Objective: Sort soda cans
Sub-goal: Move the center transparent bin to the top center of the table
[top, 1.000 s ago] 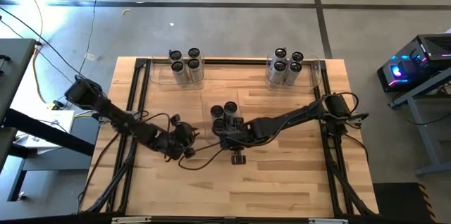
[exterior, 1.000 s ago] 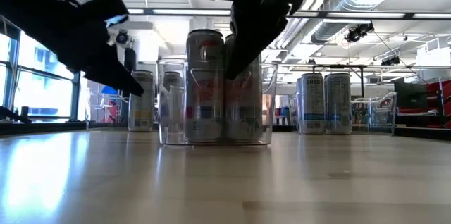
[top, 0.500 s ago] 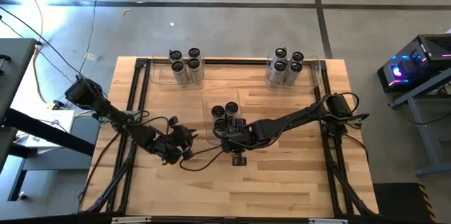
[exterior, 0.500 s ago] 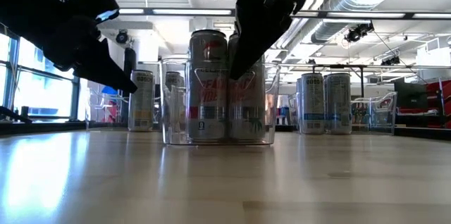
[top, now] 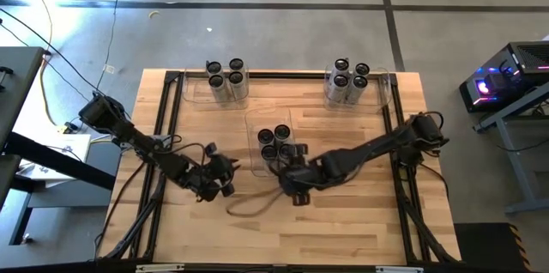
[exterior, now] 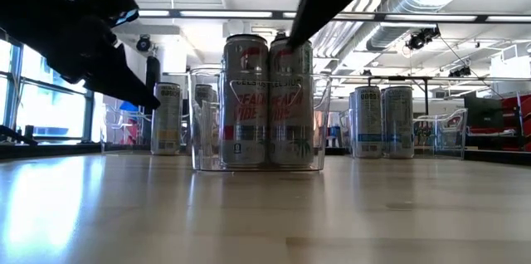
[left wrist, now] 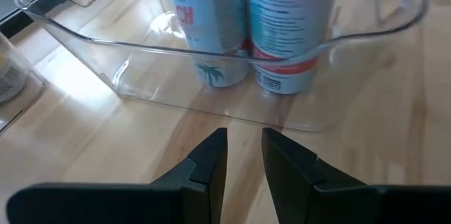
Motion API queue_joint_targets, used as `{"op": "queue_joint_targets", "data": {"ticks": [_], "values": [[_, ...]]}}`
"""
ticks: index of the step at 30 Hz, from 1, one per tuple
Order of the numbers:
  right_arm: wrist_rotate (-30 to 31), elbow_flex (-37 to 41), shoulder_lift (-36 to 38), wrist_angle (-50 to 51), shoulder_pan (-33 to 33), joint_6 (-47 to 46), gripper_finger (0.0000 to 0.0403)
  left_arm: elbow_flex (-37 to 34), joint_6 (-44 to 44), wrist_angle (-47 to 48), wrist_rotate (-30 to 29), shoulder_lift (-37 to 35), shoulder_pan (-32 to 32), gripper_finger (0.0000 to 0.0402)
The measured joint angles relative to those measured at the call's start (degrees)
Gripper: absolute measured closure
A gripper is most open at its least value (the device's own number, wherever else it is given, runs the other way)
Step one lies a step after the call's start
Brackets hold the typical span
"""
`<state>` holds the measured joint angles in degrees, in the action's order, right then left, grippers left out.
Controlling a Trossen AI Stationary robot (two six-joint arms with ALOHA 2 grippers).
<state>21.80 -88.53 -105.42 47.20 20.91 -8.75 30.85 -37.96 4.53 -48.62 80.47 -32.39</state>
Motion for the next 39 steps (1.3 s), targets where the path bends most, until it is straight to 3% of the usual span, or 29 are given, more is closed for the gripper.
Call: {"op": "queue_joint_targets", "data": {"ticks": [4, 9, 15, 20, 24, 31, 39], "values": [[1.2, 5.0, 4.0, 0.3, 3.8, -1.1, 0.0234, 0.0, -0.9, -0.3, 0.0, 0.3, -1.3, 0.0320], [6.1, 18.8, 12.9, -5.0, 6.9, -12.2, 0.0234, 0.0, -5.4, -2.6, -0.9, 3.2, -1.7, 0.0320], [11.5, 39.1, 19.6, -26.2, 7.6, -22.6, 0.0234, 0.0, -3.2, -13.5, -2.2, 11.9, 1.5, 0.0320], [12.1, 49.0, 18.9, -45.1, 6.8, -23.8, 0.0234, 0.0, 2.7, -22.4, 2.0, 17.8, 8.4, 0.0320], [12.0, 52.0, 18.1, -52.4, 5.6, -24.0, 0.0234, 0.0, 6.8, -25.8, 6.2, 19.3, 13.4, 0.0320], [12.1, 52.1, 17.9, -53.0, 3.3, -23.0, 0.0234, -0.1, 14.0, -30.7, 11.2, 19.6, 19.9, 0.0320], [12.0, 52.0, 17.9, -53.1, 0.6, -22.7, 0.0234, 0.0, 17.7, -29.7, 11.2, 17.6, 22.3, 0.0323]]}}
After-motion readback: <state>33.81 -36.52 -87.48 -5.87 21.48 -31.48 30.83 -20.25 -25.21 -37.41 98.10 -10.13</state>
